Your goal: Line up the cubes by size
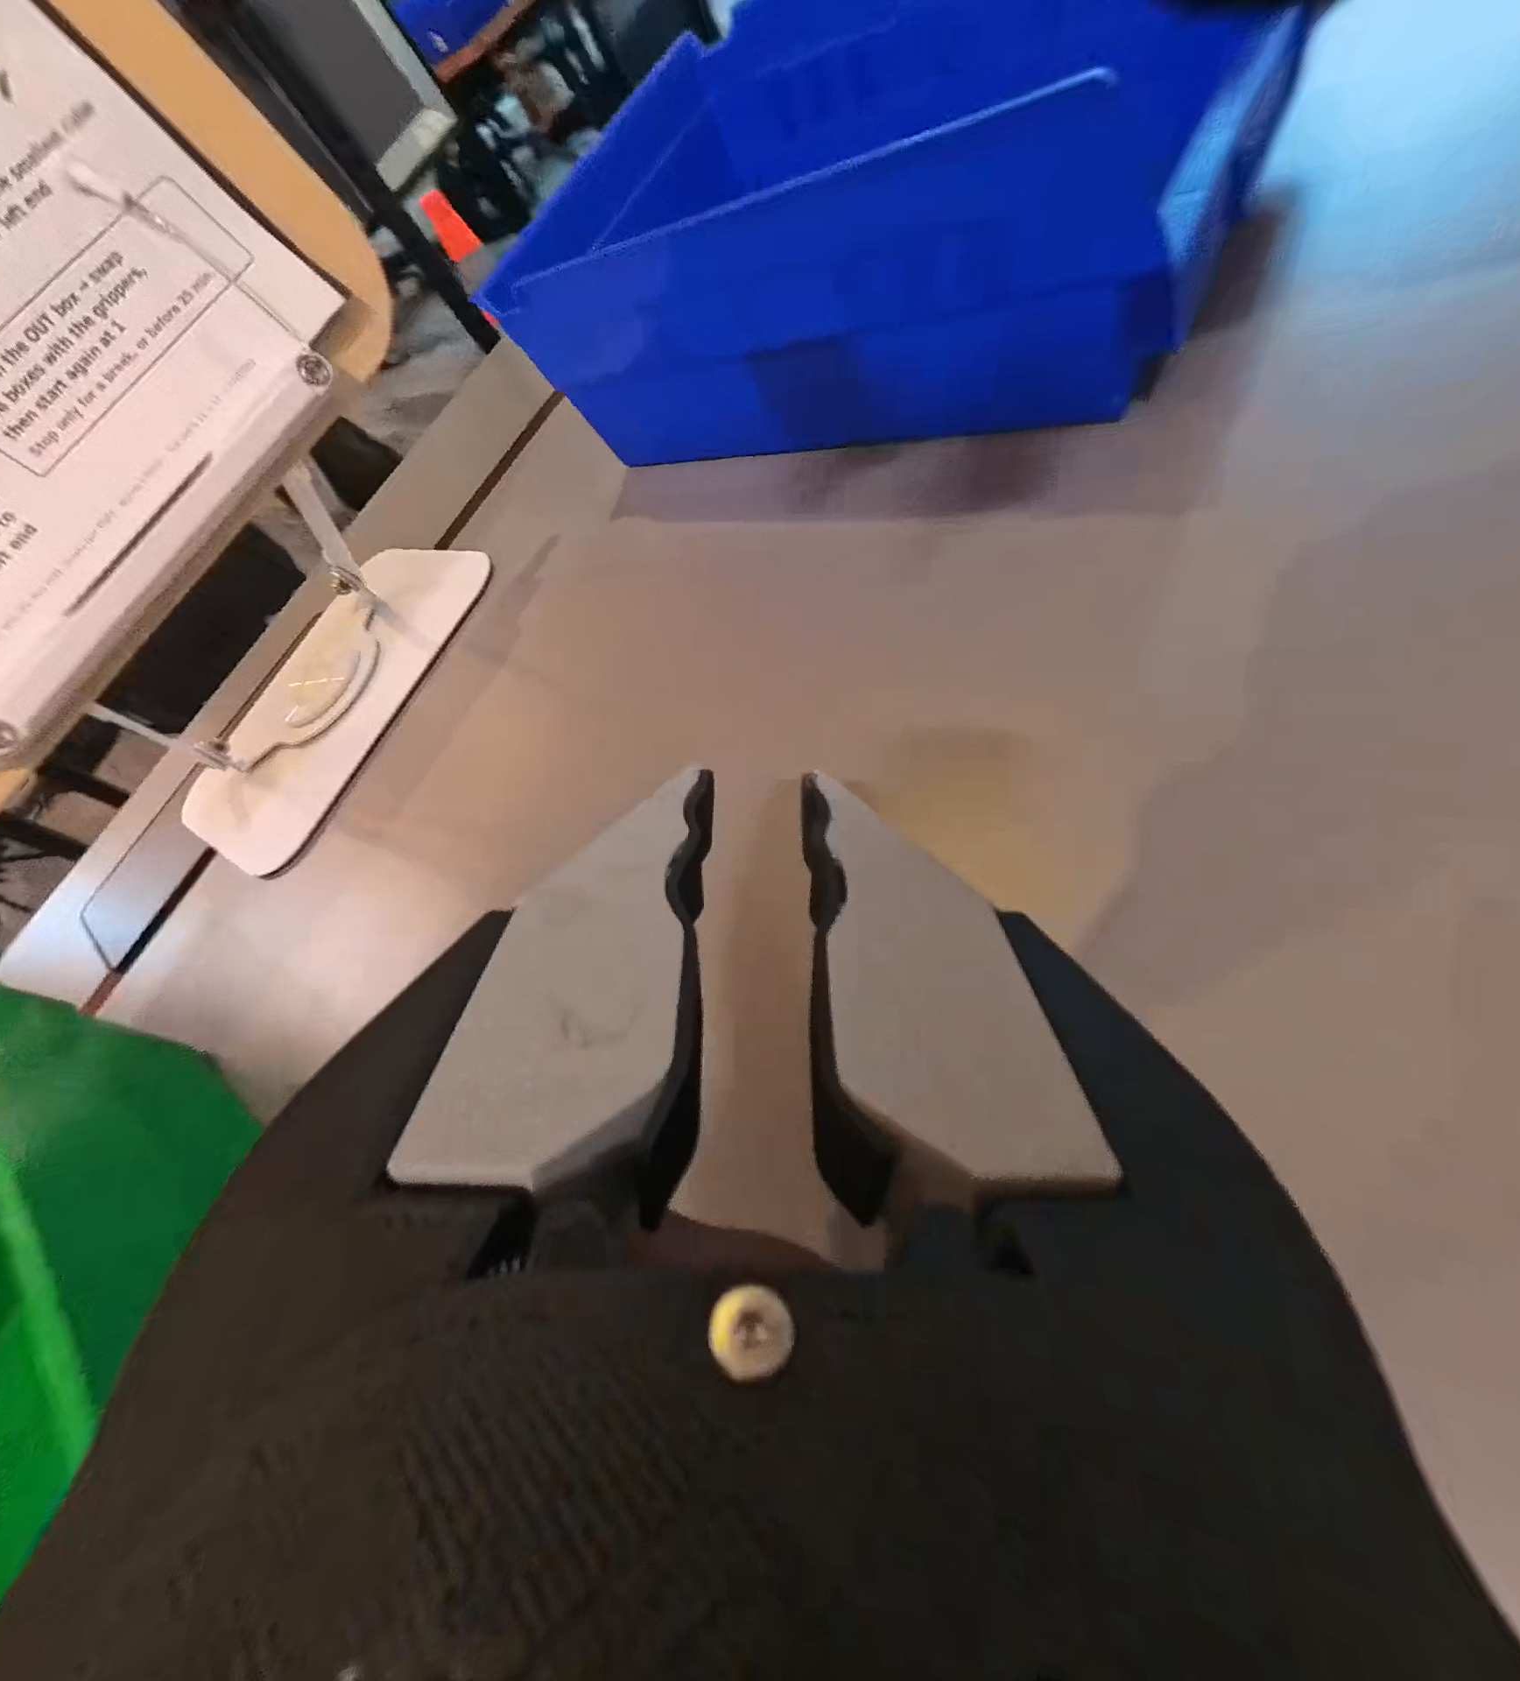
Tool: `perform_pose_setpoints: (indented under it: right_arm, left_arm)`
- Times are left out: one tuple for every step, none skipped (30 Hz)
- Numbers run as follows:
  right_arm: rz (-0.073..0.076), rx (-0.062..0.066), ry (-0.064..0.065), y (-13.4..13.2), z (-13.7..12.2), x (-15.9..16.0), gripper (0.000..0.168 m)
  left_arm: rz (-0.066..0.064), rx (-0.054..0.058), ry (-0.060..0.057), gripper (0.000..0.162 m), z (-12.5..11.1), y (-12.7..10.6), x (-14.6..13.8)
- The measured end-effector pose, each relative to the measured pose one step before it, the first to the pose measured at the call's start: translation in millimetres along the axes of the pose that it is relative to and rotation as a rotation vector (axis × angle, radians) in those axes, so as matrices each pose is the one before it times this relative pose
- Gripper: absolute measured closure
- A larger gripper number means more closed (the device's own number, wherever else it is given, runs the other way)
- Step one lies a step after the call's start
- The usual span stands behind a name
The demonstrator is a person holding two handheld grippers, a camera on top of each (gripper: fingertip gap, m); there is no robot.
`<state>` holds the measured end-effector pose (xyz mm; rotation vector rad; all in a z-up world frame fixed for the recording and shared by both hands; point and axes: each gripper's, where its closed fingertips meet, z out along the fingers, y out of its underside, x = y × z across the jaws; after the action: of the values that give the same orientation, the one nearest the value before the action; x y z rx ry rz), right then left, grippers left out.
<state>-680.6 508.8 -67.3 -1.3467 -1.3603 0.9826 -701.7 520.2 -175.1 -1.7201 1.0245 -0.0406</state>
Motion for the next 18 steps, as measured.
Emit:
perform_pose_setpoints:
  right_arm:
    - [0.0023, -0.0234, -0.0303, 12.18, 11.35, -8.72, 0.11]
    - [0.0091, -0.0253, -0.0383, 12.48, 10.1, -7.35, 0.107]
    - [0.0132, -0.018, -0.028, 11.51, 8.34, -3.75, 0.105]
    - [0.0148, -0.0082, -0.0206, 10.18, 6.61, -1.4, 0.104]
    - [0.0175, -0.0039, -0.024, 8.64, 4.95, -1.33, 0.104]
    - [0.0258, -0.0053, -0.0128, 6.81, 3.64, 0.57, 0.105]
    - [0.0264, -0.0148, -0.0043, 5.21, 2.6, 1.14, 0.103]
    - [0.0101, -0.0055, -0.0127, 2.23, 1.5, -0.97, 0.102]
    - [0.0048, 0.0141, -0.007, -0.43, 0.29, -0.4, 0.103]
    - [0.0097, 0.0176, 0.0004, -1.15, -0.07, 1.26, 0.105]
    - [0.0155, 0.0083, -0.0017, 0.07, 0.14, 1.45, 0.107]
    - [0.0169, -0.0006, -0.0057, 1.1, 0.58, 1.18, 0.107]
    - [0.0125, -0.0066, -0.0054, 2.27, 0.71, 1.24, 0.107]
    - [0.0081, -0.0082, -0.0005, 2.65, 0.59, 1.67, 0.107]
    - [0.0042, -0.0048, 0.0015, 2.55, 0.47, 1.84, 0.107]
    - [0.006, -0.0044, 0.0005, 2.42, 0.7, 1.6, 0.107]
    - [0.009, -0.0051, -0.0065, 1.94, 0.68, 0.46, 0.107]
    - [0.0102, -0.0006, -0.0087, 1.12, 0.93, -0.04, 0.107]
  left_arm:
    - [0.0195, -0.0232, 0.0235, 0.143, -14.37, -0.22, -2.09]
    - [0.019, -0.0257, 0.012, 0.14, -15.24, 0.86, -5.57]
    - [0.0231, -0.0282, -0.0006, 0.138, -15.39, 2.78, -8.93]
    - [0.0291, -0.0326, -0.0085, 0.135, -14.84, 5.7, -11.89]
    - [0.036, -0.0405, -0.0166, 0.133, -13.6, 9.39, -14.56]
    - [0.039, -0.0486, -0.0173, 0.13, -12.1, 13.27, -15.85]
    - [0.0314, -0.0519, -0.0116, 0.128, -9.82, 16.05, -15.8]
    - [0.0156, -0.0518, 0.0001, 0.126, -7.01, 17.03, -14.48]
    - [0.0074, -0.0469, 0.0149, 0.124, -4.5, 16.38, -12.34]
    - [0.0058, -0.0426, 0.018, 0.124, -2.03, 15.16, -11.06]
    - [0.0107, -0.044, 0.0156, 0.124, 0.56, 14.73, -10.32]
    - [0.0176, -0.047, 0.0135, 0.124, 3.5, 14.52, -9.06]
    - [0.0198, -0.0461, 0.0192, 0.122, 6.02, 13.63, -6.6]
    - [0.0178, -0.0448, 0.024, 0.121, 8.04, 12.48, -4.39]
    - [0.0158, -0.0465, 0.0315, 0.121, 9.32, 11.44, -2.07]
    - [0.0171, -0.0488, 0.0323, 0.121, 10.25, 10.54, -1.04]
    - [0.0232, -0.0589, 0.0189, 0.122, 11.24, 10.99, -2.3]
    - [0.0231, -0.0666, 0.022, 0.123, 11.78, 11.52, -1.07]
